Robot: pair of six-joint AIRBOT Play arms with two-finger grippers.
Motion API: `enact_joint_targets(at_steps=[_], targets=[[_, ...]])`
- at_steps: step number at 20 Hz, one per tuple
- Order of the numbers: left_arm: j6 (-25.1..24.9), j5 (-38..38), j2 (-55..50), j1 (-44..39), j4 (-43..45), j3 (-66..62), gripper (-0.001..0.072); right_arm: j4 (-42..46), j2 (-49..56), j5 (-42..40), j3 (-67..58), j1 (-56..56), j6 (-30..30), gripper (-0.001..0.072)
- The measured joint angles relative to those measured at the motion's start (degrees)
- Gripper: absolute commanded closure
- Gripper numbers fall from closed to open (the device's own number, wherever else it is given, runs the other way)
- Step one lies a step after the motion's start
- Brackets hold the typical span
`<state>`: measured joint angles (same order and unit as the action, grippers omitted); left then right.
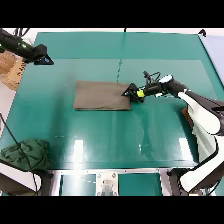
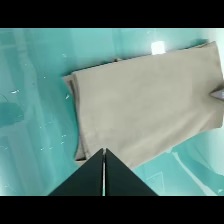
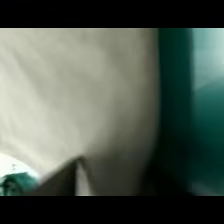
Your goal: Fold the shirts.
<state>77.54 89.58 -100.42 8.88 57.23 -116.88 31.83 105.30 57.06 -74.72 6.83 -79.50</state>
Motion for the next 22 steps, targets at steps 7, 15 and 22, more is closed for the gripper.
enact_joint_targets(at_steps=[7,15,22], targets=[[-0.04,0.55,0.0,0.0,0.02,0.0,0.068,-2.58,-4.76,3.39,-9.84,-1.77,-0.17,0.0691],[-0.13,1.64,0.0,0.0,0.02,0.0,0.068,10.64,-23.98,5.77,-12.76,-17.92,-9.53,0.0692],[-0.94,2.29,0.0,0.0,0.0,0.0,0.068,21.38,-37.03,9.25,-13.0,-38.6,-14.91,0.0692]])
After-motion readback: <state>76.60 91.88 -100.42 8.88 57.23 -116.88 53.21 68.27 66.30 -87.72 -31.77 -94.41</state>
